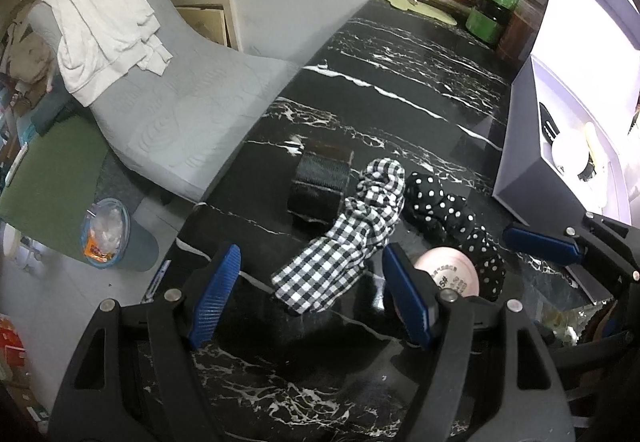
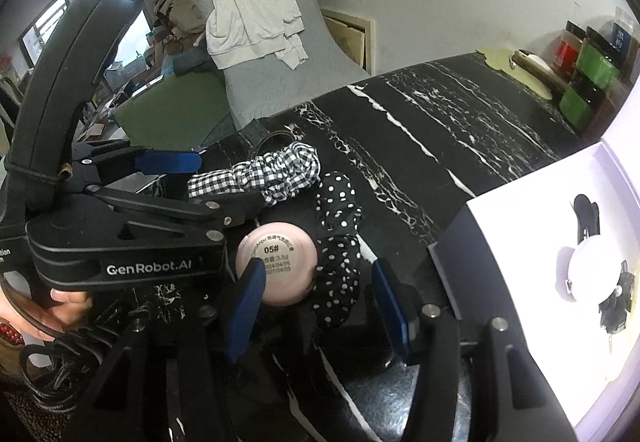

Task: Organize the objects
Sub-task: 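Move the left gripper to the gingham scrunchie while the right approaches the pink compact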

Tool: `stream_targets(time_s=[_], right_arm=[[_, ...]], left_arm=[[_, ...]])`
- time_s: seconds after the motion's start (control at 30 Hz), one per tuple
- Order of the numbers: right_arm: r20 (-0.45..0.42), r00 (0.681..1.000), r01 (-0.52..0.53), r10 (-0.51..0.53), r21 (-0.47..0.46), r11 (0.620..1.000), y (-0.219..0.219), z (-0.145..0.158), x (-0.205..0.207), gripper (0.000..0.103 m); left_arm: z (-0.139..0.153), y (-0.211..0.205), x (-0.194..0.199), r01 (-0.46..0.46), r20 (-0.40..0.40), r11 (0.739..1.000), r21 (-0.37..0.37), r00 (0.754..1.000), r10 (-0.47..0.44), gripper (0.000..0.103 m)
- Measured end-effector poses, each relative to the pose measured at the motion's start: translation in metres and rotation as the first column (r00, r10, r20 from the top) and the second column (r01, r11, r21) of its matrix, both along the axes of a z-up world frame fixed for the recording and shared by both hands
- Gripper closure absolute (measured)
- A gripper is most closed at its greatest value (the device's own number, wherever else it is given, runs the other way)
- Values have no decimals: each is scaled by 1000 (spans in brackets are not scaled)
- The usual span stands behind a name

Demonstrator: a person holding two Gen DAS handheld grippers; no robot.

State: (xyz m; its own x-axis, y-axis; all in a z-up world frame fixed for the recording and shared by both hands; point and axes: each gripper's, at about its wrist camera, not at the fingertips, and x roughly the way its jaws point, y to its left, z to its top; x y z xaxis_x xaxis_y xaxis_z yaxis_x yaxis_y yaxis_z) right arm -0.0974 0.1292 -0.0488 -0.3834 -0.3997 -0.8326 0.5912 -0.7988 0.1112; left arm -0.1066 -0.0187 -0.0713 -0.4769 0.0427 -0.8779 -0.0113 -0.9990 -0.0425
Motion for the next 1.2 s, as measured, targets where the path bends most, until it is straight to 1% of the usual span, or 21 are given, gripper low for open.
stream_targets(time_s=[0.13, 0.53, 0.6, 0.67, 0.73, 0.8, 0.87, 1.0, 1.2], right_arm=[[6, 1000, 2, -2, 2, 1000, 1, -2, -2, 47], [1, 1000, -3, 3, 1, 1000, 1, -2, -3, 47], [1, 1000, -3, 3, 2, 1000, 1, -2, -2, 47], [2, 1000, -3, 3, 0, 1000, 2, -2, -2, 47], [1, 1000, -2, 2, 2, 1000, 1, -1, -2, 47], [-2, 1000, -2, 2, 4, 1000, 2, -1, -2, 47], [-4, 1000, -2, 2, 1, 1000, 2, 1, -1, 47], [-7, 1000, -2, 2, 2, 1000, 3, 2, 0, 47], [-12, 1000, -6, 6, 2, 1000, 3, 4, 1, 47]], left_arm=[[-3, 1, -1, 9, 5, 1000, 6, 1000, -9, 30], [-6, -1, -4, 28, 9, 998, 57, 1000, -29, 31], [-7, -1, -3, 36, 14, 996, 80, 999, -37, 38], [-7, 0, -2, 44, 12, 995, 87, 999, -45, 41], [-7, 1, 0, 54, 7, 995, 88, 998, -55, 48], [-6, 2, 1, 64, 6, 994, 94, 998, -64, 58], [-6, 3, 3, 68, 5, 992, 103, 998, -69, 64], [-6, 3, 6, 78, 8, 989, 125, 997, -80, 74], [-5, 5, 18, 98, 25, 985, 145, 994, -103, 80]])
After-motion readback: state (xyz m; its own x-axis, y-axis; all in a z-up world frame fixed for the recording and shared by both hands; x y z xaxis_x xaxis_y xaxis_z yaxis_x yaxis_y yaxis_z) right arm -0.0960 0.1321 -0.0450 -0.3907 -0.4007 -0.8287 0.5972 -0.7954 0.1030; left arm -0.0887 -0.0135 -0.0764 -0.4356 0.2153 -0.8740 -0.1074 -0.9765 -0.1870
